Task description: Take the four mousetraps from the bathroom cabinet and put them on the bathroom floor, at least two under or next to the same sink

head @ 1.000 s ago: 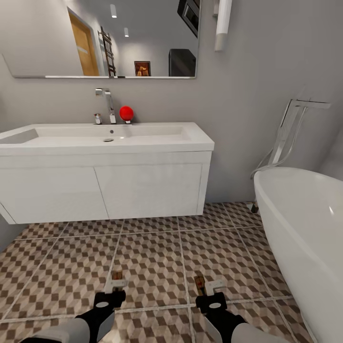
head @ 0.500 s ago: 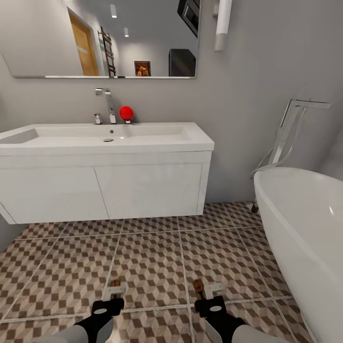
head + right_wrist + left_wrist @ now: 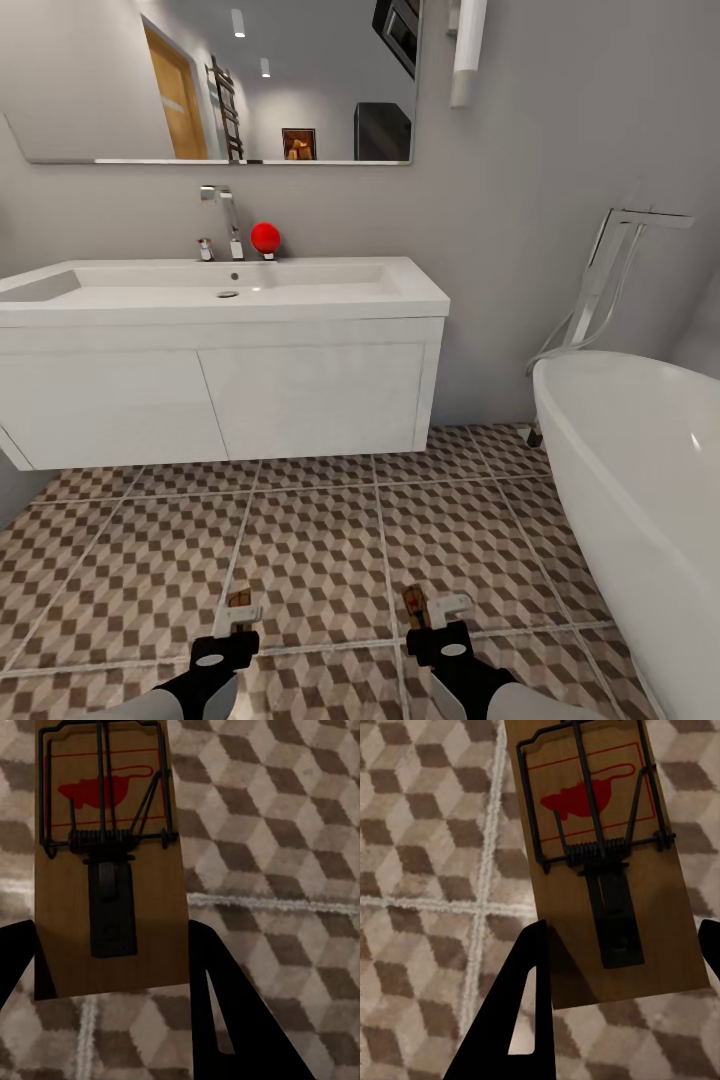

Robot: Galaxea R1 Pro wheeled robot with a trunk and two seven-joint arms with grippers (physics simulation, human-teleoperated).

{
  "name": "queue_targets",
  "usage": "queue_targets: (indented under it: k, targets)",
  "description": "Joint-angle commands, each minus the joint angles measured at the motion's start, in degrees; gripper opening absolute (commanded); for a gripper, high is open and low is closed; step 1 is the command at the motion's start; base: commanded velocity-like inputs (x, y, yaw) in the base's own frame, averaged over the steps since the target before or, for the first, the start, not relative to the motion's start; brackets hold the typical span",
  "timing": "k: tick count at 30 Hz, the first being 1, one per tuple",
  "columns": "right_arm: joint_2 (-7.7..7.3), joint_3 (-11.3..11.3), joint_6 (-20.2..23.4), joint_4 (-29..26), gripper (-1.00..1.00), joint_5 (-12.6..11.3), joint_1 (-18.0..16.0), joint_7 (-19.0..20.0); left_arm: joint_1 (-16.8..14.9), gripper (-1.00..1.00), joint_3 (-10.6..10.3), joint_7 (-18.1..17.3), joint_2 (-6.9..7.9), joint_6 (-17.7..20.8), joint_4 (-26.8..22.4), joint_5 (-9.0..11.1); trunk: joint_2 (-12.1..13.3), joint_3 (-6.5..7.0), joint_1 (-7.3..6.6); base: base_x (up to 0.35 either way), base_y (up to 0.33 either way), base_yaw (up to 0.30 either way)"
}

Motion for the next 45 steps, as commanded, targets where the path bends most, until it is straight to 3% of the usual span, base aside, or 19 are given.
queue_targets:
  k: [1, 7, 9, 14, 17, 21, 26, 32, 45]
  targets:
    - [0.02, 0.27, -0.10, 0.08, -1.00, 0.15, -0.05, -0.48, -0.03, -1.00, -0.50, 0.21, -0.02, -0.21, 0.04, 0.57, -0.02, -0.05, -0.01, 0.000, 0.000, 0.000]
    - [0.02, 0.38, 0.24, -0.80, -1.00, 0.24, -0.09, -0.54, -0.03, -1.00, -0.37, 0.27, -0.19, 0.24, -0.70, 0.39, -0.02, -0.05, -0.01, 0.000, 0.000, 0.000]
    - [0.02, 0.43, 0.87, -2.02, -1.00, 0.25, -0.10, -0.57, -0.13, -1.00, -0.49, 0.06, -0.52, 2.05, -3.09, 0.42, -0.02, -0.05, -0.01, 0.000, 0.000, 0.000]
    - [0.02, 0.40, 6.89, -9.29, -1.00, 0.15, -0.10, -0.63, -0.20, -1.00, -0.39, 0.34, -1.28, 17.09, -18.13, 0.60, -0.02, -0.05, -0.01, 0.000, 0.000, 0.000]
    - [0.02, 0.39, 8.54, -11.60, -1.00, 0.16, -0.10, -0.64, -0.21, -1.00, -0.22, 0.40, -1.40, 21.47, -24.79, 0.62, -0.02, -0.05, -0.01, 0.000, 0.000, 0.000]
    - [0.02, 0.37, 8.86, -12.25, -1.00, 0.16, -0.10, -0.64, -0.21, -1.00, -0.42, 0.37, -1.37, 20.99, -26.11, 0.56, -0.02, -0.05, -0.01, 0.134, 0.000, 0.000]
    - [0.02, 0.32, 8.87, -12.48, -1.00, 0.17, -0.10, -0.64, -0.21, -1.00, -0.59, 0.38, -1.13, 16.16, -23.49, 0.66, -0.02, -0.05, -0.01, 0.297, 0.000, 0.000]
    - [0.02, 0.30, 8.68, -12.49, -1.00, 0.17, -0.10, -0.64, -0.21, -1.00, -0.52, 0.41, -1.09, 15.56, -22.33, 0.58, -0.02, -0.05, -0.01, 0.250, 0.000, 0.000]
    - [0.02, 0.31, 8.60, -12.49, -1.00, 0.18, -0.10, -0.64, -0.21, -1.00, -0.28, 0.69, -1.36, 15.45, -22.44, 0.82, -0.02, -0.05, -0.01, 0.012, 0.000, 0.000]
